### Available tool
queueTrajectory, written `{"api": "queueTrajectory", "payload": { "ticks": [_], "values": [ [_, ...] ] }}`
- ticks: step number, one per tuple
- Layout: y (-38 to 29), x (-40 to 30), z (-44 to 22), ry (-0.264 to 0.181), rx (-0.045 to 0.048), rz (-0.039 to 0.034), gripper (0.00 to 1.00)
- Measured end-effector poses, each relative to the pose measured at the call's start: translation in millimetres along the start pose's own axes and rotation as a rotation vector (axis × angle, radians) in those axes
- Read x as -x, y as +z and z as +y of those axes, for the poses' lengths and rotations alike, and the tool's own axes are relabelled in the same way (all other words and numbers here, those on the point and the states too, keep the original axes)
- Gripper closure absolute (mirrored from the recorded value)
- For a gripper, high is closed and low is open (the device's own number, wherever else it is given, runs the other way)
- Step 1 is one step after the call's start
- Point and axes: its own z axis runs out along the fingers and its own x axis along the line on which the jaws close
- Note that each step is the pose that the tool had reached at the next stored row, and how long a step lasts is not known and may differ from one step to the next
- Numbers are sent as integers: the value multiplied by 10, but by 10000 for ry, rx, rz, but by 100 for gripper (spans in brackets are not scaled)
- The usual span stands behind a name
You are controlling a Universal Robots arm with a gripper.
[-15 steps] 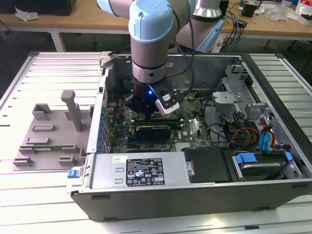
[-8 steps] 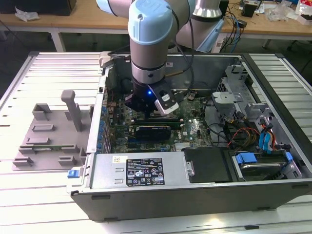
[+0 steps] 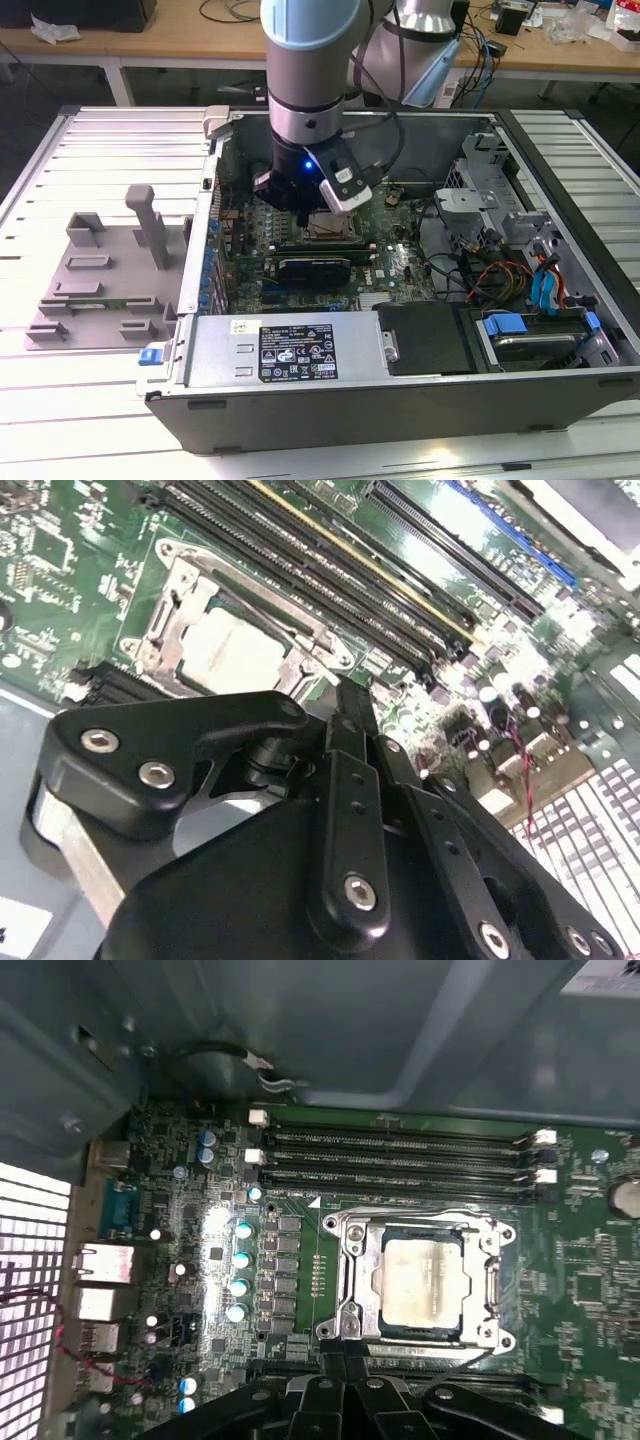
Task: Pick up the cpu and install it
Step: 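Install the second cpu locking lever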
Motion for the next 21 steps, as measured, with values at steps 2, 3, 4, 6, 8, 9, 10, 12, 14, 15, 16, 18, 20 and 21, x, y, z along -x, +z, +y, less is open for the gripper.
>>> {"api": "queueTrajectory", "payload": {
  "ticks": [2, 3, 4, 6, 8, 9, 10, 12, 14, 15, 16, 18, 20, 21],
  "values": [
    [-33, 4, 4, 0, 1, 1, 89],
    [-54, 8, 7, -1, 0, 1, 89],
    [-84, 13, 11, 0, 0, 1, 89],
    [-95, 47, 11, 1, 1, 4, 89],
    [-95, 119, 7, 5, 2, 26, 89],
    [-94, 154, 5, 7, 3, 41, 89],
    [-94, 177, 0, 8, 2, 66, 89],
    [-98, 179, -26, 12, -10, 89, 89],
    [-105, 177, -86, 19, -22, 139, 89],
    [-104, 185, -88, 23, -41, 168, 89],
    [-104, 199, -89, 26, -59, 190, 89],
    [-103, 244, -93, 30, -77, 243, 89],
    [-98, 255, -132, 37, -80, 288, 89],
    [-75, 254, -143, 37, -77, 293, 89]
  ]
}}
